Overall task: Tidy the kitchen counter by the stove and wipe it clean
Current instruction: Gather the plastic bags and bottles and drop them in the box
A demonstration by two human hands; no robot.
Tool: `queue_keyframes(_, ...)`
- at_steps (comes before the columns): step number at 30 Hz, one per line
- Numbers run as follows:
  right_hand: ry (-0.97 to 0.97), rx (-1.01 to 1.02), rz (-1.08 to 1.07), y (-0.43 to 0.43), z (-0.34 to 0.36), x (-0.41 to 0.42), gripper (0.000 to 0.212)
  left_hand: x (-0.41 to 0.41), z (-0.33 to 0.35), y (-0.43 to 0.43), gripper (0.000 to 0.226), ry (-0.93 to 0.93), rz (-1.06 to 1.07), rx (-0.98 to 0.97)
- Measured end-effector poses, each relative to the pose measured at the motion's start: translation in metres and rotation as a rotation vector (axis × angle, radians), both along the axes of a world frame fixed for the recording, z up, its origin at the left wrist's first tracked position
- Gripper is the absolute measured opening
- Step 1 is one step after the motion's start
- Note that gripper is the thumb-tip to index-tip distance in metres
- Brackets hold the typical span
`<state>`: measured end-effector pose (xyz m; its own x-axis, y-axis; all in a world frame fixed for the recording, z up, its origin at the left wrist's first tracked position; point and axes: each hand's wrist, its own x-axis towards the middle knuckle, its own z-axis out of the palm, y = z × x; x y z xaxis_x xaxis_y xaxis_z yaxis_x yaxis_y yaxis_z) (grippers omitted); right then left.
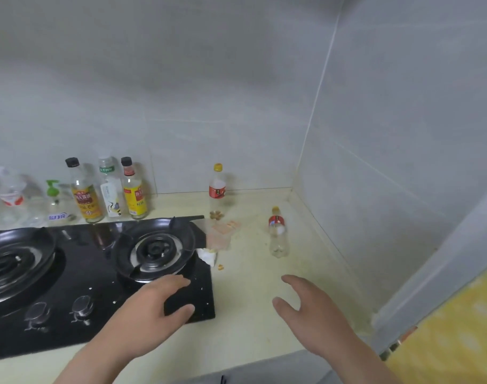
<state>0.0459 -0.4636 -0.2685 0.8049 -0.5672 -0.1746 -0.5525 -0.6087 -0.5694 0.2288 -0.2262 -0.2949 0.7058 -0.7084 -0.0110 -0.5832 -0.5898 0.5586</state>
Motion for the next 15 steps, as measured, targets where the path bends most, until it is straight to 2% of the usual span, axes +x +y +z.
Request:
queue_keyframes(8, 0.016, 0.038, 0.112, -0.126, -0.024, 0.067, 0.057, 0.035, -0.014, -0.111, 0.052, 0.068, 0.078, 0.066)
queue_keyframes(15, 0.073, 0.071, 0.229, -0.180, -0.050, 0.120, 0.055, 0.062, -0.039, -0.164, 0.060, 0.147, 0.129, 0.153)
